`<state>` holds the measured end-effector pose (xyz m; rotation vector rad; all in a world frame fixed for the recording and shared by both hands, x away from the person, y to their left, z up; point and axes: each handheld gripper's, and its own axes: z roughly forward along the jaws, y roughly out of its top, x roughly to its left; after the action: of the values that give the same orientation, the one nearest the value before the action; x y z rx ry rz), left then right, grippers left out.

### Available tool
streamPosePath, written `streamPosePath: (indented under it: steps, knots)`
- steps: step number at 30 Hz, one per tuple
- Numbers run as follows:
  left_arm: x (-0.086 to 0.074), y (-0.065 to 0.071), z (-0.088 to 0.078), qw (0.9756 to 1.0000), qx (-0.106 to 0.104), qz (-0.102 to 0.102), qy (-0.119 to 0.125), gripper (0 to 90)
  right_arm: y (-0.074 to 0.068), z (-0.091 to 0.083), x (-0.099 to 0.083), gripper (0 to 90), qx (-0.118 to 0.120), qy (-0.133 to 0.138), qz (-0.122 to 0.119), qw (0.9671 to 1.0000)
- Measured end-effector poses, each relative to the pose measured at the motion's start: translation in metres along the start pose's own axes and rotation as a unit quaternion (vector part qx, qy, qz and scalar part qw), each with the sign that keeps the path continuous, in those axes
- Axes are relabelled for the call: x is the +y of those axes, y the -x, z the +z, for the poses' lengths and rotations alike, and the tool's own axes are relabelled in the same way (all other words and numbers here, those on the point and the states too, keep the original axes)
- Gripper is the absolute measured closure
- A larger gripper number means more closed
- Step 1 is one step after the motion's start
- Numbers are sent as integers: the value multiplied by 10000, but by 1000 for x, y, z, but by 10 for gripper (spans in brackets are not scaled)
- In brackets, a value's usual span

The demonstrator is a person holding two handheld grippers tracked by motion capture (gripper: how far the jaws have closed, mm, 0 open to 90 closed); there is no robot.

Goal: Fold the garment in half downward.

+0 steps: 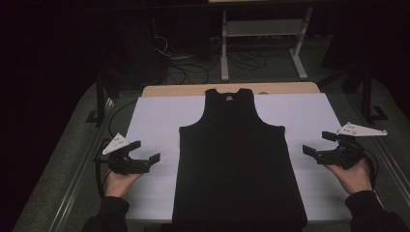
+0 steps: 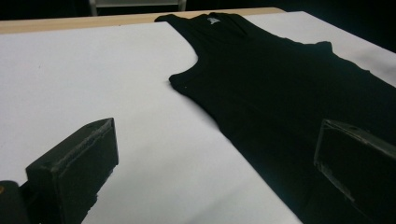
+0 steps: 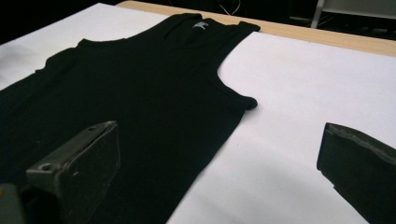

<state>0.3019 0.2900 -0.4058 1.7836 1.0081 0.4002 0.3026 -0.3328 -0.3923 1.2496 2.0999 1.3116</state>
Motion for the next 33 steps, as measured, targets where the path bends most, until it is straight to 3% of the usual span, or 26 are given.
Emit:
streamPosePath:
  steps: [21,33]
  knots:
    - [33,7,10,9994,-132,305,-132,0,1,2,18,0,81,-156,-164,9997]
    - [50,6,14,9991,-271,311,-92,0,5,3,32,0,101,-167,-269,9994]
